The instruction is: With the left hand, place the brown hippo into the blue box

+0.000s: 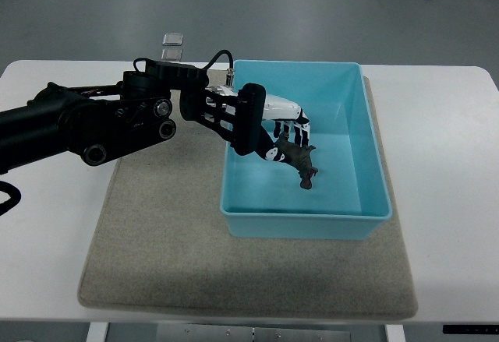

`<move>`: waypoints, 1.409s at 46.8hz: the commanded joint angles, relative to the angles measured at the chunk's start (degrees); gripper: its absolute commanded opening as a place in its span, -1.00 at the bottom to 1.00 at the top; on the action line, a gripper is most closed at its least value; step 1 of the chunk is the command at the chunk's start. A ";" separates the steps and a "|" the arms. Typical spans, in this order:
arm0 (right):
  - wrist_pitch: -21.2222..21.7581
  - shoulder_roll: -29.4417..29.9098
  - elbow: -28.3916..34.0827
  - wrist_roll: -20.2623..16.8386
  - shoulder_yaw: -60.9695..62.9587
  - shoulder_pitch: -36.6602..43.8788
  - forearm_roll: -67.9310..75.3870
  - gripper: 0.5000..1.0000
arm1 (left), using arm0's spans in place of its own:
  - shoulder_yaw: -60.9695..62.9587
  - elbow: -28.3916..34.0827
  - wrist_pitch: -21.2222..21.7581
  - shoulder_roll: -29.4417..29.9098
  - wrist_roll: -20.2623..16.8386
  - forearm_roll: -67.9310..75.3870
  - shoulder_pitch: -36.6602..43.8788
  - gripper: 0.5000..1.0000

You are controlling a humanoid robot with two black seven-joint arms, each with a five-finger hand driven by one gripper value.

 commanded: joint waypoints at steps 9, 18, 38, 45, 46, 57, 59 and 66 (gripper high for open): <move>0.00 0.00 0.00 0.01 0.00 0.00 0.01 0.74 | -0.06 -0.06 2.08 -0.03 -0.36 -0.08 1.82 0.09; 0.00 0.00 0.00 0.01 0.00 0.00 0.01 0.74 | -0.15 -0.15 2.69 -0.03 -0.54 -0.52 2.09 0.55; 0.00 0.00 0.00 0.01 0.00 0.00 0.01 0.74 | -9.81 -0.06 3.48 0.85 -0.45 -5.09 3.32 0.87; 0.00 0.00 0.00 0.01 0.00 0.00 0.01 0.74 | -14.64 2.48 3.48 1.55 -0.45 -10.80 3.85 0.97; 0.00 0.00 0.00 0.01 0.00 0.00 0.01 0.74 | -15.34 3.01 3.48 1.64 -0.45 -11.76 3.85 0.97; 0.00 0.00 0.00 0.01 0.00 0.00 0.01 0.74 | -20.27 12.14 7.17 1.73 -0.36 -25.38 3.85 0.97; 0.00 0.00 0.00 0.01 0.00 0.00 0.01 0.74 | -20.45 13.64 7.79 1.73 -0.36 -28.37 3.93 0.97; 0.00 0.00 0.00 0.01 0.00 0.00 0.01 0.74 | -20.45 19.53 8.14 2.08 -0.36 -37.60 3.93 0.97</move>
